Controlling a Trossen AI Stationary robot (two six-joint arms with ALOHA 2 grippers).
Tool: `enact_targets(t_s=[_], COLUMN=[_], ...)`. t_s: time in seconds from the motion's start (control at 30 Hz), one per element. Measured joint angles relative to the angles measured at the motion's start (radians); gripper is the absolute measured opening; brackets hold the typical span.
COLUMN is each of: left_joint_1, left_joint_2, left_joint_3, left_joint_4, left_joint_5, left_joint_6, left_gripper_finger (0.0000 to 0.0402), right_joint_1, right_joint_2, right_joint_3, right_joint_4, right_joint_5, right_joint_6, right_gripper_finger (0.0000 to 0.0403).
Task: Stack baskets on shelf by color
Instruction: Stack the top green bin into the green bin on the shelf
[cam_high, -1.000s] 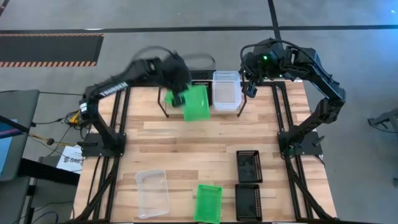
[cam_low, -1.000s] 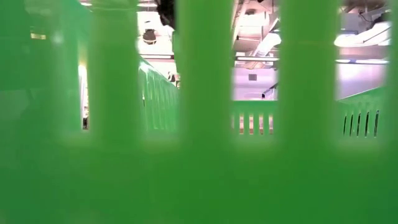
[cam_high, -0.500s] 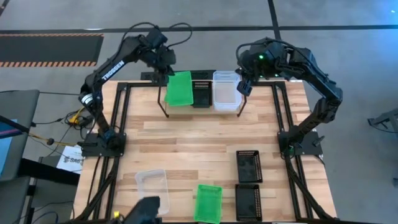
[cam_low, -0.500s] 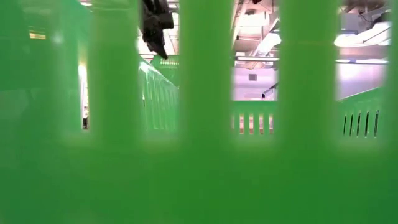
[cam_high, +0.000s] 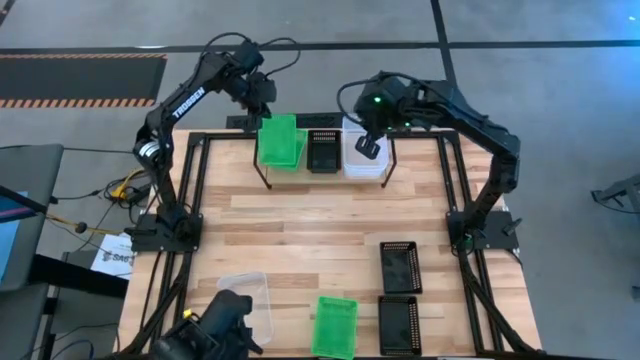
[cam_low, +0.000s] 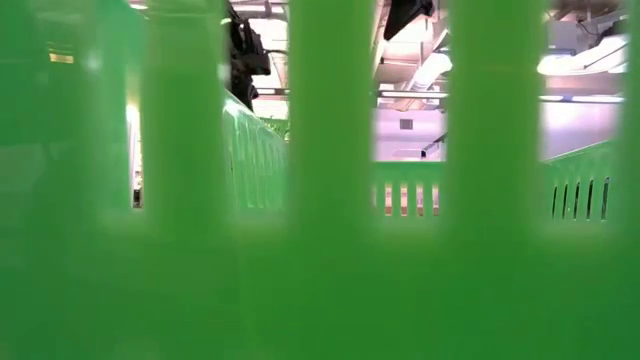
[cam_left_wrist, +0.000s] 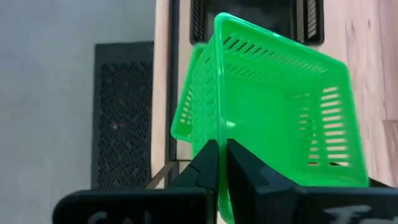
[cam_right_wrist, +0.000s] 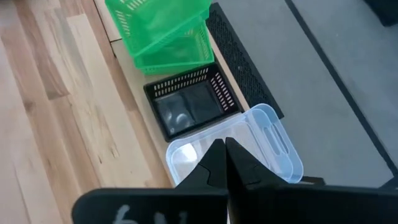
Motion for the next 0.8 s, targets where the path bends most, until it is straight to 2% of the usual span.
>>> enact_targets(t_s=[0.17,0.33,0.67,0.8], left_joint_1=[-0.001,-0.008,-0.019,-0.019], left_joint_2=[0.05,0.082,0.085,0.085], left_joint_3=[0.0,0.0,0.0,0.0], left_joint_4=[-0.032,-0.007,0.008,0.003], left_joint_5=[0.013,0.077,0.096,0.111], left_joint_6=[0.042,0.059,0.092,0.058], left_gripper_finger=[0.0,0.0,0.0,0.0], right_joint_1=[-0.011,-0.012,-0.023,-0.025], right_joint_2=[-0.001,-0.023,-0.028,-0.028], right_joint_3=[0.0,0.0,0.001,0.001], right_joint_4=[0.037,0.082,0.091,0.091], right_joint_5=[0.001,0.001,0.002,0.002], right_joint_6=[0.004,0.024,0.027,0.027], right_gripper_finger=[0.0003,0.0003,0.0003,0.0003])
